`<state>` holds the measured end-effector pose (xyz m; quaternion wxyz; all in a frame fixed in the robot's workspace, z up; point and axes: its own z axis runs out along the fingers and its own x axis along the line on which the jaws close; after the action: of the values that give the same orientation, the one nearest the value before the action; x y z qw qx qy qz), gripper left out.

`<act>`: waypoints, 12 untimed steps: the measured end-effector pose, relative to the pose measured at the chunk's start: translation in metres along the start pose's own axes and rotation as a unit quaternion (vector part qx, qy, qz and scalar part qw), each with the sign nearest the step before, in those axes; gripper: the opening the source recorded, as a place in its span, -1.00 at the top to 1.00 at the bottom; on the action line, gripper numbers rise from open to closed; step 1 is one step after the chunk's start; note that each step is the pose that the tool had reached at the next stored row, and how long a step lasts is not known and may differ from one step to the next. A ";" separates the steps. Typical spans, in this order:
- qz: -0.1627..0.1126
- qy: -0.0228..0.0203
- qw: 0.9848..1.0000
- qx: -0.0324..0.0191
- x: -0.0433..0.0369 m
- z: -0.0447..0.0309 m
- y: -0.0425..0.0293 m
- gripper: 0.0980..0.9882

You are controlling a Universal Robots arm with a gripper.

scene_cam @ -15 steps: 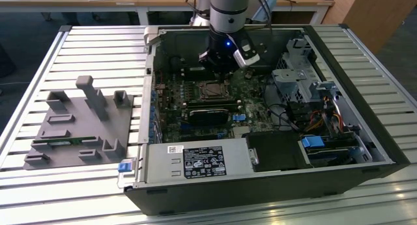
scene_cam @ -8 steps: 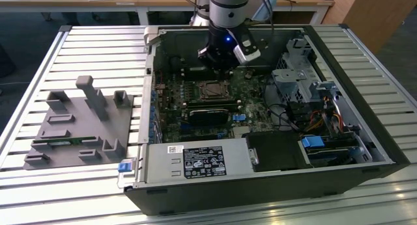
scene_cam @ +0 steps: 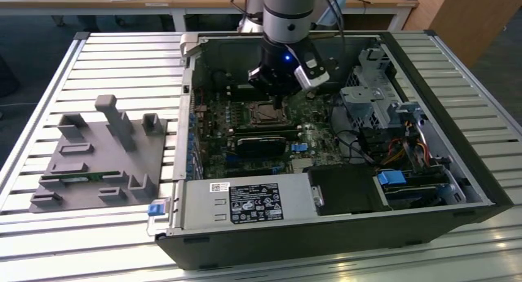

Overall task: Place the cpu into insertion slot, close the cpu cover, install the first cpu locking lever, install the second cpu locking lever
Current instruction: 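Install the second cpu locking lever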

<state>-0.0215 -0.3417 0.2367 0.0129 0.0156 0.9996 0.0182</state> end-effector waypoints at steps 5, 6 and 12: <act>0.000 0.000 1.000 0.000 -0.0004 0.0002 -0.0093 0.98; 0.000 0.000 1.000 0.000 -0.0004 0.0002 -0.0101 0.98; 0.000 0.000 1.000 0.000 0.0087 0.0005 -0.0127 0.98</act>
<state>-0.0305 -0.3541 0.2355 0.0131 0.0155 0.9996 0.0183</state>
